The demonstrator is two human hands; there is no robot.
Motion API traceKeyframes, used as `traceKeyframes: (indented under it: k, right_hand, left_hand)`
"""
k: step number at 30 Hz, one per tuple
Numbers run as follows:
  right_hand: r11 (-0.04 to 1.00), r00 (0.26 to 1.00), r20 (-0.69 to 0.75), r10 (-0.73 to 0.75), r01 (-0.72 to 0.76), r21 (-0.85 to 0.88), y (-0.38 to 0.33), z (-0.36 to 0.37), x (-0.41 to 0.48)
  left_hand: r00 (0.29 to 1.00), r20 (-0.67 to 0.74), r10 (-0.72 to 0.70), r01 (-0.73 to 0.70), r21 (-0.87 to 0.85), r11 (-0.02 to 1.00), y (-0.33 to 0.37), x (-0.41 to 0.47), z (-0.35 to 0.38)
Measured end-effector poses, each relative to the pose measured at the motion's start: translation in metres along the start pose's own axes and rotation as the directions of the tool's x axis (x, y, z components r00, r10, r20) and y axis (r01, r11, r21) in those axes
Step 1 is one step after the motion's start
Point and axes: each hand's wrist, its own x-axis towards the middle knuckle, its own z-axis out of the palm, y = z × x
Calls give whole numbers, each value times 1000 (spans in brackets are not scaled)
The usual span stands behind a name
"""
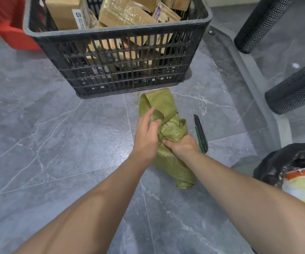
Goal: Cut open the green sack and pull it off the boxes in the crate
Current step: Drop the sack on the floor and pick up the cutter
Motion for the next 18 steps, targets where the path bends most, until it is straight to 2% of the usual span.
traceKeyframes:
  k: [9, 12, 15, 18]
  right_hand:
    - [999, 998, 51, 37, -38, 28, -1, -11, -5]
    - [997, 990, -115, -81, 81, -7, -3, -22, -8]
    - [967, 923, -303, -239, 253, 10, 0, -31, -5]
    - [965, 871, -455, -184, 249, 86, 2, -39, 11]
  left_hand:
    - [998, -7, -68, 68, 0, 998, -3, 6, 11]
    - [998, -3, -70, 70, 34, 997, -2, 9, 15]
    - [999, 0, -52, 52, 40, 998, 0, 12, 23]
    - [998, -9, -63, 63, 20, 998, 2, 16, 28]
